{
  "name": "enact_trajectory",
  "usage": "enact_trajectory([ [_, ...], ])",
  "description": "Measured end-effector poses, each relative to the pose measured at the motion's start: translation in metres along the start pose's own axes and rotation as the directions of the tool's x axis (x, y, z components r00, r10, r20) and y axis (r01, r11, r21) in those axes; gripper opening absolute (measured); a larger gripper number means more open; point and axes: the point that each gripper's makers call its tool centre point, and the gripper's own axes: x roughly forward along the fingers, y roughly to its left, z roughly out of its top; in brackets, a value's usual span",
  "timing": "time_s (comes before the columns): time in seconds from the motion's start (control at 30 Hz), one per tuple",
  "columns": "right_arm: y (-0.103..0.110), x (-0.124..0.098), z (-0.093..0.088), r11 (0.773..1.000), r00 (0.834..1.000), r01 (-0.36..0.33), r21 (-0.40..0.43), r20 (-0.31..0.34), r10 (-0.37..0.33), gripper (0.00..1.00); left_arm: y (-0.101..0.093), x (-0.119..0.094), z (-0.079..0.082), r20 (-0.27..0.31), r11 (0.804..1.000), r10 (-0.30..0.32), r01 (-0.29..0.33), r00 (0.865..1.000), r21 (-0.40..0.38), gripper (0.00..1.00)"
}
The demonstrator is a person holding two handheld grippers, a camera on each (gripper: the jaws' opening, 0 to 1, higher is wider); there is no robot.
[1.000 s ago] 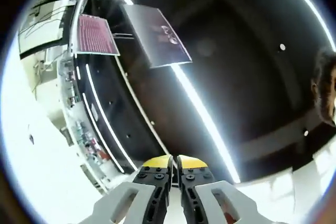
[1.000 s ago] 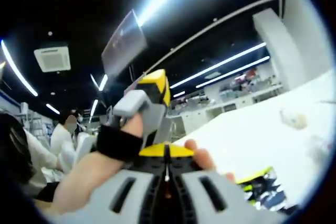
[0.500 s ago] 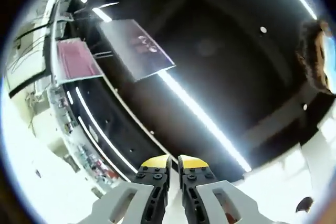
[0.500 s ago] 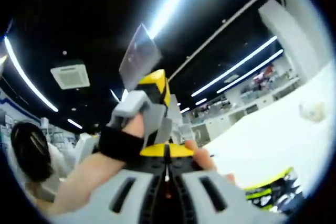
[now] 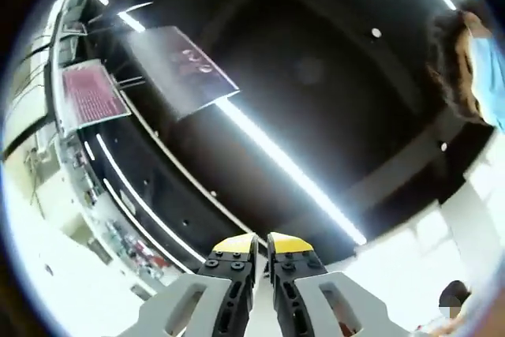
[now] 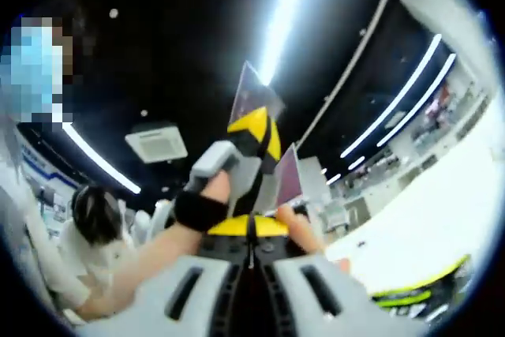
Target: Arrange the skincare products in the storage area until every visible bottle or jar stands upright without overlapping.
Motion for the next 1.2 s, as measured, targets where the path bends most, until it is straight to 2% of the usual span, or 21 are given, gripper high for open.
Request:
enact_trajectory([
  [0.1, 0.005, -0.007, 0.009, 1.0, 1.0, -0.013, 0.028, 0.013, 0.013, 0.0, -0.014, 0.001, 0.0, 0.006, 0.998, -0.006, 0.006, 1.0, -0.059, 0.07],
  [0.17, 0.013, -0.013, 0.015, 0.999, 1.0, -0.011, -0.044, 0.012, 0.011, 0.0, -0.026, 0.002, 0.003, 0.016, 0.996, -0.037, 0.038, 0.999, -0.084, 0.07],
  [0.3, 0.033, -0.007, 0.027, 0.994, 0.995, -0.089, -0.061, 0.05, 0.092, 0.0, -0.053, 0.007, 0.028, 0.073, 0.992, -0.123, 0.119, 0.99, 0.053, 0.08],
  [0.4, 0.042, -0.008, 0.031, 0.985, 0.993, -0.11, -0.134, 0.036, 0.116, 0.0, -0.063, 0.007, 0.033, 0.082, 0.986, -0.156, 0.151, 0.984, 0.068, 0.08],
  [0.47, 0.045, -0.011, 0.03, 0.967, 0.989, -0.14, -0.215, 0.006, 0.145, 0.0, -0.066, 0.008, 0.032, 0.073, 0.985, -0.164, 0.158, 0.984, 0.076, 0.08],
  [0.5, 0.053, -0.013, 0.022, 0.927, 0.977, -0.212, -0.309, -0.075, 0.198, 0.0, -0.071, 0.008, 0.028, 0.071, 0.976, -0.191, 0.182, 0.979, 0.118, 0.08],
  [0.53, 0.045, -0.014, 0.027, 0.946, 0.99, -0.142, -0.29, -0.058, 0.131, 0.0, -0.066, 0.008, 0.024, 0.056, 0.972, -0.169, 0.157, 0.984, 0.173, 0.08],
  [0.57, 0.042, -0.019, 0.022, 0.958, 0.988, -0.13, -0.255, -0.115, 0.103, 0.0, -0.066, 0.007, 0.014, 0.008, 0.973, -0.177, 0.174, 0.984, 0.152, 0.08],
  [0.6, 0.039, -0.022, 0.021, 0.972, 0.988, -0.108, -0.211, -0.131, 0.082, 0.0, -0.064, 0.007, 0.009, 0.016, 0.982, -0.164, 0.161, 0.986, 0.095, 0.09],
  [0.63, 0.038, -0.025, 0.023, 0.968, 0.992, -0.099, -0.229, -0.102, 0.077, 0.0, -0.063, 0.007, 0.006, 0.025, 0.985, -0.16, 0.158, 0.987, 0.064, 0.1],
  [0.7, 0.036, -0.026, 0.023, 0.969, 0.996, -0.087, -0.231, -0.047, 0.078, 0.0, -0.066, 0.006, 0.0, 0.007, 0.977, -0.177, 0.175, 0.984, 0.12, 0.11],
  [0.8, 0.033, -0.031, 0.023, 0.97, 0.993, -0.112, -0.216, -0.046, 0.104, 0.0, -0.073, 0.006, -0.009, -0.027, 0.973, -0.225, 0.226, 0.974, 0.049, 0.11],
  [0.83, 0.033, -0.032, 0.027, 0.968, 0.993, -0.117, -0.224, -0.052, 0.108, 0.0, -0.078, 0.008, -0.013, -0.044, 0.968, -0.25, 0.25, 0.967, -0.003, 0.11],
  [0.9, 0.024, -0.041, 0.048, 0.938, 0.996, -0.084, -0.338, -0.036, 0.077, 0.0, -0.077, 0.013, -0.037, -0.233, 0.963, -0.271, 0.262, 0.934, -0.068, 0.15],
  [0.97, 0.002, -0.06, 0.084, 0.914, 0.999, 0.023, -0.405, 0.048, -0.004, 0.0, -0.056, 0.016, -0.057, -0.434, 0.969, -0.214, 0.245, 0.875, 0.018, 0.22],
  [1.0, -0.012, -0.071, 0.098, 0.926, 0.998, 0.061, -0.373, 0.052, -0.045, 0.0, -0.043, 0.013, -0.063, -0.514, 0.977, -0.173, 0.212, 0.84, 0.018, 0.29],
  [1.03, -0.027, -0.08, 0.112, 0.923, 0.994, 0.109, -0.368, 0.055, -0.095, 0.0, -0.03, 0.013, -0.063, -0.553, 0.985, -0.132, 0.172, 0.822, 0.02, 0.38],
  [1.1, -0.06, -0.1, 0.145, 0.858, 0.97, 0.24, -0.454, 0.081, -0.229, 0.02, -0.004, 0.013, -0.057, -0.59, 0.995, -0.055, 0.092, 0.805, 0.032, 0.68],
  [1.13, -0.069, -0.104, 0.158, 0.838, 0.964, 0.259, -0.481, 0.072, -0.257, 0.07, 0.006, 0.012, -0.053, -0.607, 0.997, -0.027, 0.065, 0.794, 0.041, 0.8],
  [1.17, -0.077, -0.109, 0.172, 0.839, 0.955, 0.29, -0.461, 0.083, -0.284, 0.15, 0.013, 0.013, -0.047, -0.608, 0.996, -0.014, 0.067, 0.793, 0.064, 0.88],
  [1.2, -0.082, -0.111, 0.184, 0.84, 0.954, 0.294, -0.456, 0.085, -0.288, 0.25, 0.018, 0.012, -0.043, -0.627, 0.991, -0.014, 0.097, 0.779, 0.097, 0.9],
])
